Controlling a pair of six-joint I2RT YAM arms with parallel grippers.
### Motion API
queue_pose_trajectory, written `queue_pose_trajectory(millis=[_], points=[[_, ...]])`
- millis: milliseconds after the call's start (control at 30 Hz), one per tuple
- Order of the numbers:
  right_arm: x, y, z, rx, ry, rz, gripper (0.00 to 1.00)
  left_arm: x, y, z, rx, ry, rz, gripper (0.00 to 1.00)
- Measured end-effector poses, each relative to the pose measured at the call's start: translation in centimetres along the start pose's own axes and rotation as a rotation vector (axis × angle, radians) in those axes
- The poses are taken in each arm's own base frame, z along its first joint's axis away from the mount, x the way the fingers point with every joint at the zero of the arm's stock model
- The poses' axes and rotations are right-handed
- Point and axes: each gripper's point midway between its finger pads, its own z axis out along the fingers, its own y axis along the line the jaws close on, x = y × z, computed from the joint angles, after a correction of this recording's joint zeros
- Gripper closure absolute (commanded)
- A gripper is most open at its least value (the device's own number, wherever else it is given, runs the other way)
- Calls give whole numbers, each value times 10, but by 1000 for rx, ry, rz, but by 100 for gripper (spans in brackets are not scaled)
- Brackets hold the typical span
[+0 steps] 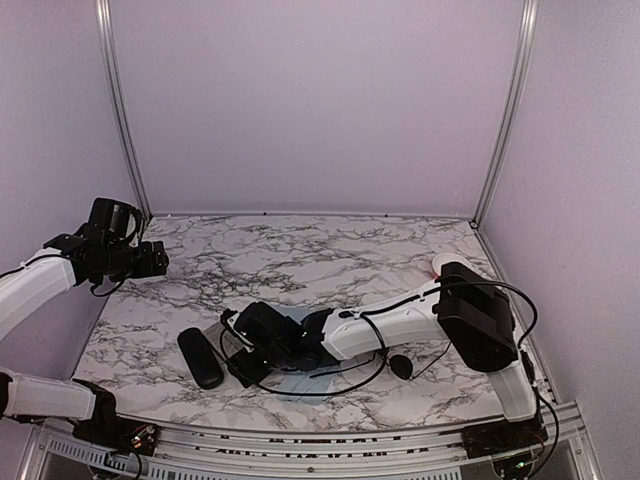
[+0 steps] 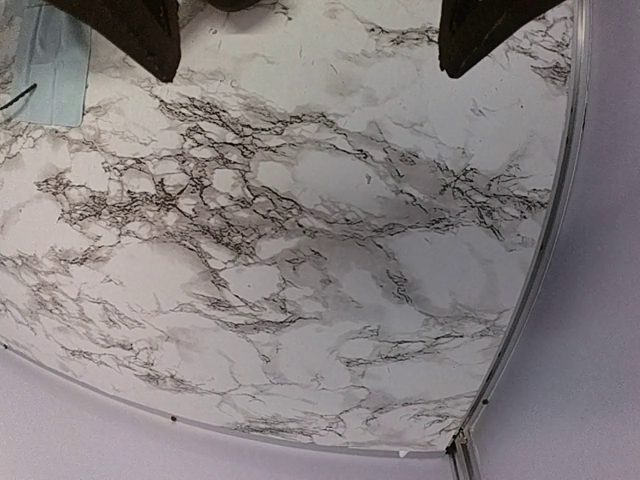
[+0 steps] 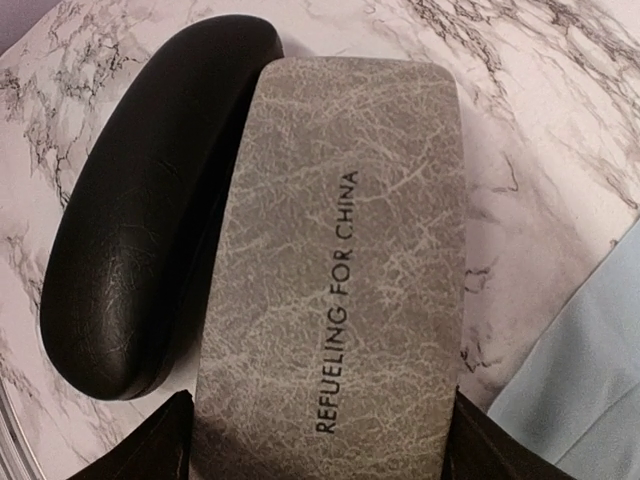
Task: Organize the sunglasses
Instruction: Move the sunglasses case to the center of the board, then adjust the sunglasses case at the center of the board.
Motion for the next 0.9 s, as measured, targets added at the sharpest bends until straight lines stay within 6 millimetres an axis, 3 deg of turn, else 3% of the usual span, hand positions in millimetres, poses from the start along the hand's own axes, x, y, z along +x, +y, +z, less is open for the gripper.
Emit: queue_pose_trajectory(millis=[167,267,433,633,767,900], points=[[22,0,-14,-36,54,19,20,4,-8,-1,3,6,-1,11],[26,0,-24,-48,63,49,20,16,-33,-5,50,30,26,11],[28,21,-49,-208,34,65,19,38,-71,-14,155,90,13,13],[23,43,-64,-359,-9,49,17,78,-99,-33,257,157,-86,14],[20,31,-77,-353,-41,46,16,108,-109,-43,288,204,-141,15],[8,-17,-98,-241,-107,91,15,131,-114,-40,252,241,-190,24]])
